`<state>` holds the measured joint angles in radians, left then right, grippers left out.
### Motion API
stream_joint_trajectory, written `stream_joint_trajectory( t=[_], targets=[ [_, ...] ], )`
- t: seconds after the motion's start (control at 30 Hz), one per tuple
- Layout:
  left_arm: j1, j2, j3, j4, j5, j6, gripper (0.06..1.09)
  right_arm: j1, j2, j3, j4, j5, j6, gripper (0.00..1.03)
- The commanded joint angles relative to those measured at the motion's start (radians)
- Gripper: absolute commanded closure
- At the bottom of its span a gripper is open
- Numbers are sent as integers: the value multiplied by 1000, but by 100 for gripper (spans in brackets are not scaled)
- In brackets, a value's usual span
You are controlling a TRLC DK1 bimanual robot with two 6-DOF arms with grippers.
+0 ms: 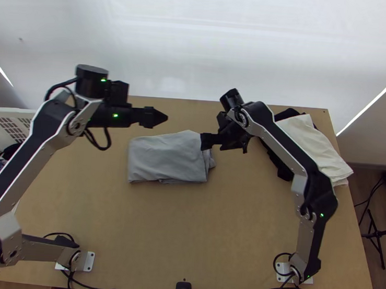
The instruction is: Fold the t-shirt
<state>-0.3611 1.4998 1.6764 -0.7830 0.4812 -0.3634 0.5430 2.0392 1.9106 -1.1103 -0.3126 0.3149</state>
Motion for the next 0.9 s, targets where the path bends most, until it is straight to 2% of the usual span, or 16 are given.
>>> stream_joint_trajectory(
  t=[0.0,0.2,0.37,0.73,0.87],
  targets=[
    [86,-105,-81,2,8,7,10,-9,164,114,-6,-39,18,4],
    [100,-122,-95,4,8,7,10,-17,222,145,-8,-49,27,3],
    [105,-124,-95,13,8,1,10,-49,237,100,1,-102,26,3],
    [116,-124,-66,31,8,-9,10,-104,305,76,26,-298,-19,3],
    [117,-122,-55,33,8,-9,10,-104,332,71,32,-339,-30,3]
  ],
)
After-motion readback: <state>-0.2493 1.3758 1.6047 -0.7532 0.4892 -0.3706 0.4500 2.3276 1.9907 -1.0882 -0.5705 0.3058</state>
